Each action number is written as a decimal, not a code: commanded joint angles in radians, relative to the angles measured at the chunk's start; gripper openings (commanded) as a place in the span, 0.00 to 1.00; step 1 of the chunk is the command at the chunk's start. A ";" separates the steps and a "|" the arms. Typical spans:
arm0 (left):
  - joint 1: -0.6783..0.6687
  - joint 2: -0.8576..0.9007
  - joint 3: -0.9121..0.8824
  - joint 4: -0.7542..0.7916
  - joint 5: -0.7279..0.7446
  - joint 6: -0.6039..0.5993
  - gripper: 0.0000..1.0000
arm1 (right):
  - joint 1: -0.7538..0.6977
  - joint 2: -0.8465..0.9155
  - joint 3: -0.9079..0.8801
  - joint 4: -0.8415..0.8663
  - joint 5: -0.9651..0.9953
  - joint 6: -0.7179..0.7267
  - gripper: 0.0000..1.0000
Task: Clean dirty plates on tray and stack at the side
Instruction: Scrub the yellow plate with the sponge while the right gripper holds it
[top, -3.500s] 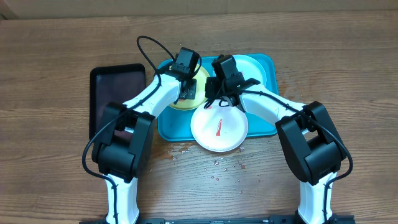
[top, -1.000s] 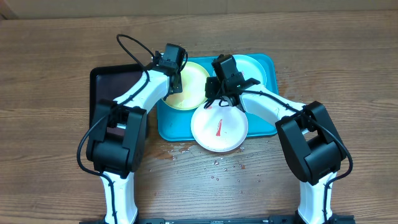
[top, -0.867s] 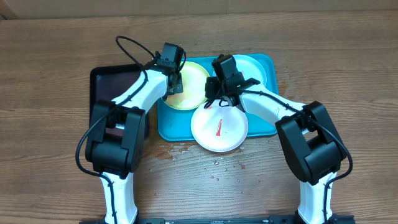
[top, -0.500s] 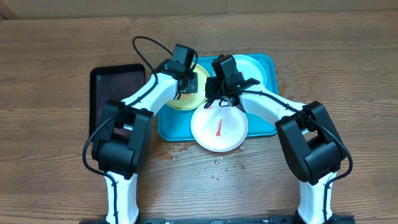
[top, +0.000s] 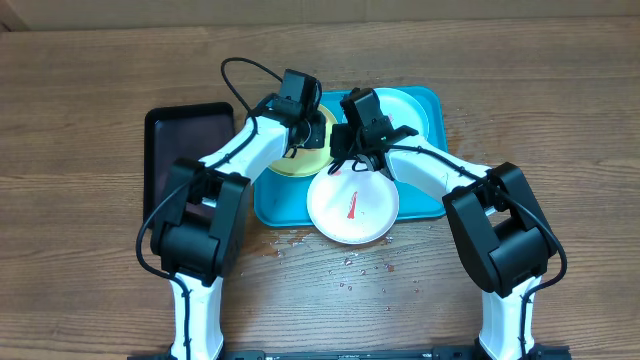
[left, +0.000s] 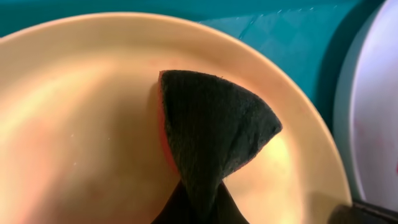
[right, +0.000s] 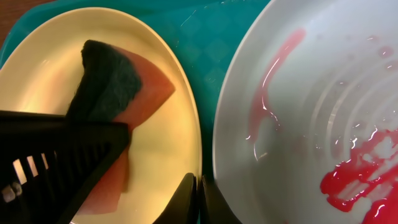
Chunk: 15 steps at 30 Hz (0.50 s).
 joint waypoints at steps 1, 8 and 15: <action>0.003 0.151 -0.098 -0.103 -0.149 -0.011 0.04 | 0.006 0.000 0.026 0.010 -0.031 -0.003 0.04; 0.034 0.151 -0.098 -0.220 -0.194 0.017 0.04 | 0.006 0.000 0.025 0.010 -0.034 -0.003 0.04; 0.040 0.151 -0.097 -0.330 -0.195 0.076 0.04 | 0.006 0.000 0.025 0.010 -0.034 -0.003 0.04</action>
